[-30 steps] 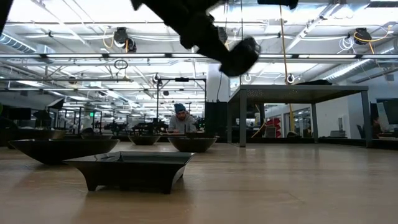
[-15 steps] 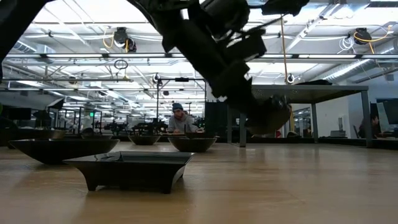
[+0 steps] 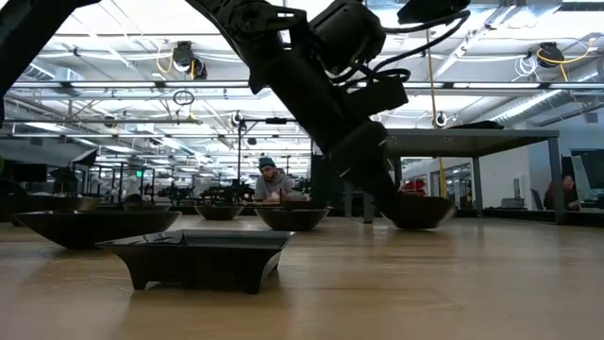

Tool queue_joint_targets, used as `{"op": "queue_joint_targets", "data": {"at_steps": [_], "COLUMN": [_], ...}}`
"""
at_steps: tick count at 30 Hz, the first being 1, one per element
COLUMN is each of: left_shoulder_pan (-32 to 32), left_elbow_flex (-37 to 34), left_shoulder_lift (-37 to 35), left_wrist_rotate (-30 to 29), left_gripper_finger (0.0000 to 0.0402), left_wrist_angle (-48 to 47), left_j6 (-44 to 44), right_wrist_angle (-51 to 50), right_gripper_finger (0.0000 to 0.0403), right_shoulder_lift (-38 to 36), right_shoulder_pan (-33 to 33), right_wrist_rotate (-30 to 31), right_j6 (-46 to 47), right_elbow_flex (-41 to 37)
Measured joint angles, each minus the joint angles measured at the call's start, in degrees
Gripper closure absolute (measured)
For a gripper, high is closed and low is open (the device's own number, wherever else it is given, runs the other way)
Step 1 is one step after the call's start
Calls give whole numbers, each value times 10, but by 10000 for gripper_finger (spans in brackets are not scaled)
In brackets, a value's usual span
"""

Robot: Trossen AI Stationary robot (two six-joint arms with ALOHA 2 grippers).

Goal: Pick & Place Mini shaped plates
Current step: Put the leaf-shaped plate on the shelf

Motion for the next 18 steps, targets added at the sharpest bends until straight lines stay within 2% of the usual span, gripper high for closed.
{"op": "queue_joint_targets", "data": {"at_steps": [5,9,14,18], "left_shoulder_pan": [-3,-4,-4,-3], "left_elbow_flex": [6,39,99,130], "left_shoulder_lift": [0,-11,-41,-67], "left_wrist_rotate": [0,0,-8,-26], "left_gripper_finger": [299,280,273,273], "left_wrist_angle": [8,-17,-146,-258], "left_j6": [-27,-30,-51,-119], "right_wrist_angle": [0,0,-20,-37], "right_gripper_finger": [271,271,271,271], "right_shoulder_lift": [0,0,0,1], "right_shoulder_pan": [0,0,0,0], "right_wrist_rotate": [0,0,0,0], "right_j6": [0,0,15,50], "right_elbow_flex": [0,0,0,-1]}}
